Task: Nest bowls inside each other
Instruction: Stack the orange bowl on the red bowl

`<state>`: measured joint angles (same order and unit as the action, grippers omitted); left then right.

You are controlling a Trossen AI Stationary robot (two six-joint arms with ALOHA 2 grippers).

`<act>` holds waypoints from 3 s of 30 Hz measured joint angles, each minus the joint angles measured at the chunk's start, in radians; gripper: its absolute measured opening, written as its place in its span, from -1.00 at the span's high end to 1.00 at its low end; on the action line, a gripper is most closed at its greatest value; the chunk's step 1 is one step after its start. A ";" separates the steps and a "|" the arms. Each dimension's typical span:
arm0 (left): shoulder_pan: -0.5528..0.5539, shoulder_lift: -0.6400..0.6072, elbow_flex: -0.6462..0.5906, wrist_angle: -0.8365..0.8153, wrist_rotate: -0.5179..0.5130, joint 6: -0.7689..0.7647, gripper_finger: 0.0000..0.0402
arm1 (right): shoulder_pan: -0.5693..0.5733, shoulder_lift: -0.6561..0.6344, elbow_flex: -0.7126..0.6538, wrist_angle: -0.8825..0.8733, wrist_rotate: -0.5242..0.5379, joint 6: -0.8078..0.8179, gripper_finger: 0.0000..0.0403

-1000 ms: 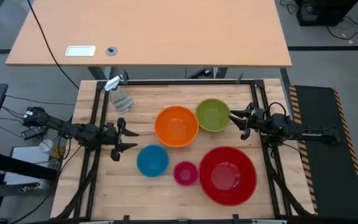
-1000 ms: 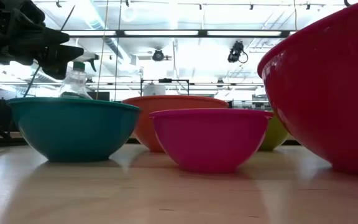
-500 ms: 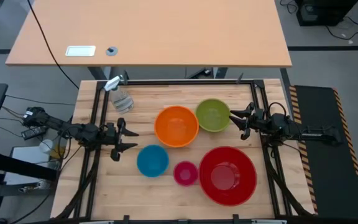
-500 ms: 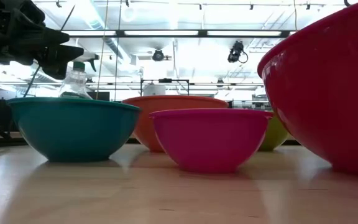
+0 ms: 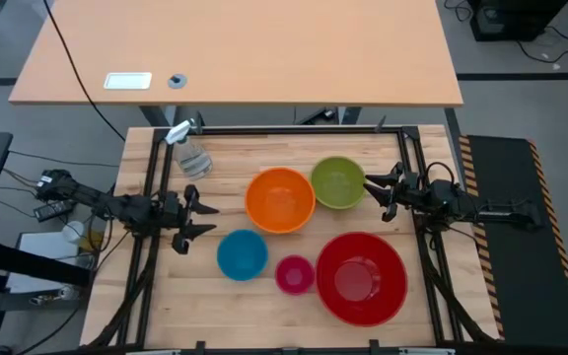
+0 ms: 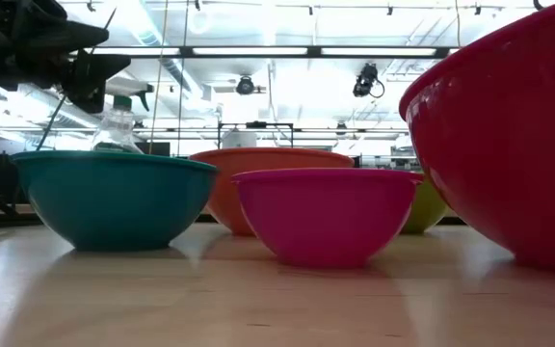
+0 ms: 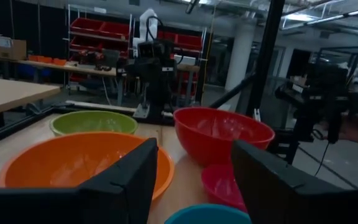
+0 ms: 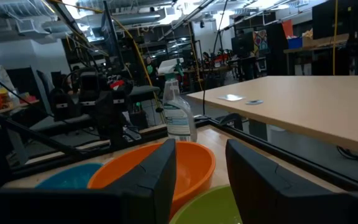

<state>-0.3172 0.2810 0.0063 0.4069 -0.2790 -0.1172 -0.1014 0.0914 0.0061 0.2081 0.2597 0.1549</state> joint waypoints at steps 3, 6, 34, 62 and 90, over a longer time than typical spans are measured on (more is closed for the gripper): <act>0.000 0.000 0.000 0.009 0.000 0.000 -0.04 | 0.000 0.000 0.000 0.010 0.000 0.000 0.27; 0.000 0.000 0.000 0.027 0.000 0.000 -0.04 | 0.000 0.000 0.000 0.048 0.000 0.001 0.27; 0.000 0.224 0.090 0.133 -0.129 -0.105 -0.04 | 0.000 0.635 0.487 -0.068 -0.122 0.031 0.43; 0.000 0.464 0.342 -0.191 -0.158 -0.098 -0.04 | 0.170 1.467 1.211 -0.732 -0.025 -0.429 -0.01; 0.082 0.465 0.342 -0.190 -0.304 -0.036 -0.04 | 0.241 1.765 1.304 -0.825 0.096 -0.698 0.13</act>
<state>-0.2349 0.7464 0.3485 0.2169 -0.5834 -0.1535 0.1398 1.8568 1.3106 -0.6167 0.3557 -0.5434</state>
